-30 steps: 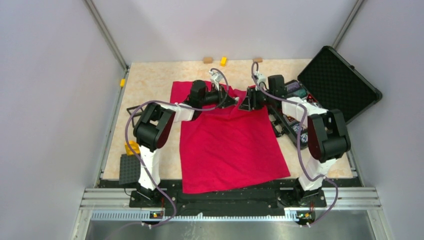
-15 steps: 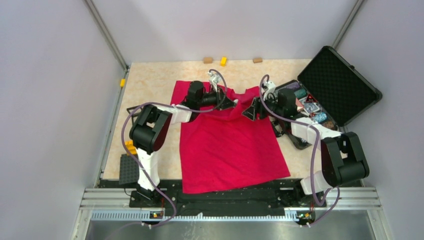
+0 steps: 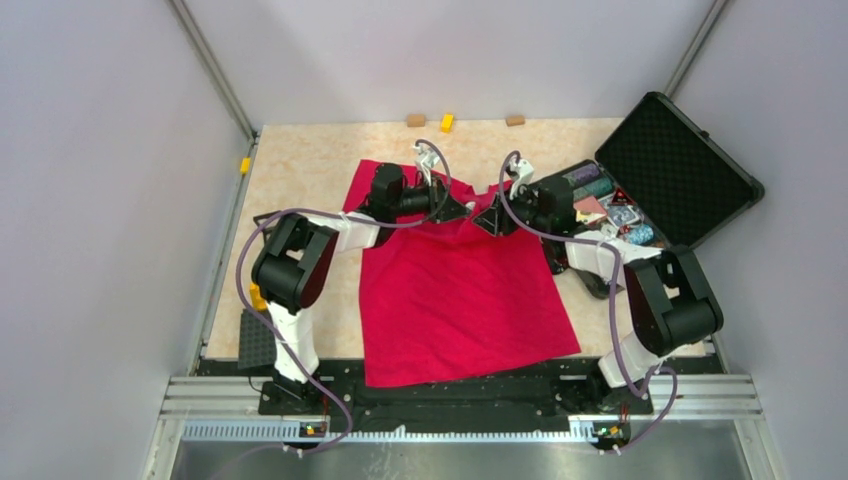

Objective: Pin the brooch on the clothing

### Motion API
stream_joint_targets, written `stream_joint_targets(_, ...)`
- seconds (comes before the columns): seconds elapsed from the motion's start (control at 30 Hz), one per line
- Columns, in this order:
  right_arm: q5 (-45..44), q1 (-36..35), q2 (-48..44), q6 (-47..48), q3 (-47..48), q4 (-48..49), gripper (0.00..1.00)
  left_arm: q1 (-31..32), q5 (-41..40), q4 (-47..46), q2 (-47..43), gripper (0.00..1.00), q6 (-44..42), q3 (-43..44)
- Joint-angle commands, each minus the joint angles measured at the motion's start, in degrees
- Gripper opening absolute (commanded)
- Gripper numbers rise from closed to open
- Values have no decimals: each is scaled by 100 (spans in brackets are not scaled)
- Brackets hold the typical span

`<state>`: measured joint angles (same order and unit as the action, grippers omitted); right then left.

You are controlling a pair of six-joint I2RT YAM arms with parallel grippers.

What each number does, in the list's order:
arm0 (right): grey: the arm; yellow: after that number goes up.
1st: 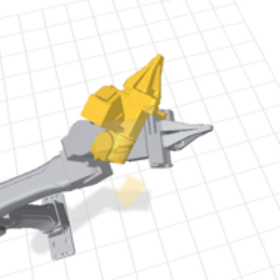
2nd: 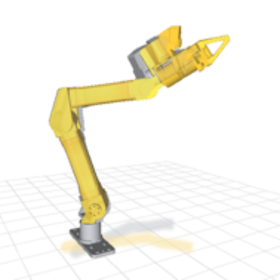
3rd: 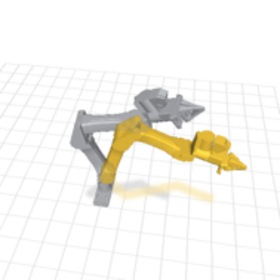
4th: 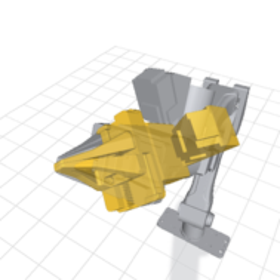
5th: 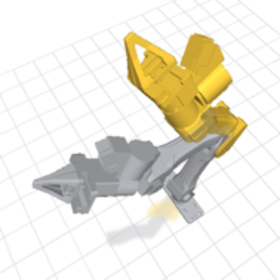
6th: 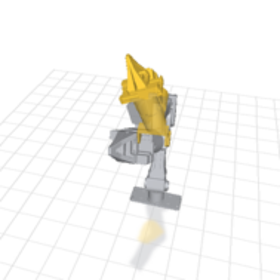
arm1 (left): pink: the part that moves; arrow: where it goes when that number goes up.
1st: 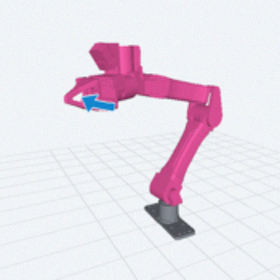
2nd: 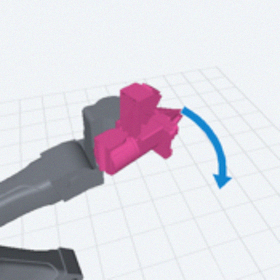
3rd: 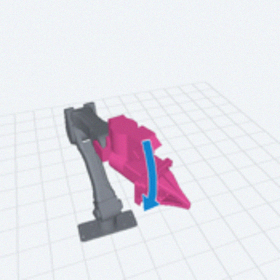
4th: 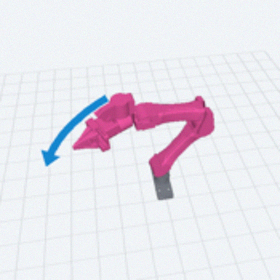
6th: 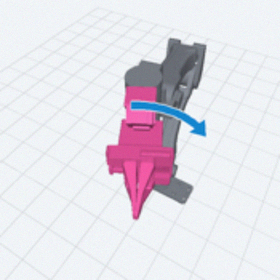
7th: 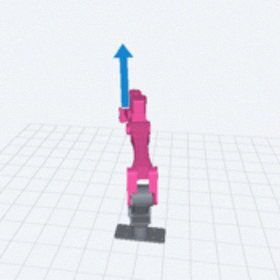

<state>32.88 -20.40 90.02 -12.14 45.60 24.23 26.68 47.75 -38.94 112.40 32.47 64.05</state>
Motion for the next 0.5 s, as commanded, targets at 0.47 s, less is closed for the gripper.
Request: stream_joint_targets(0.47, 122, -52, 444, -258, 423, -453, 0, -29, 124, -881, -500, 0, 171, -251)
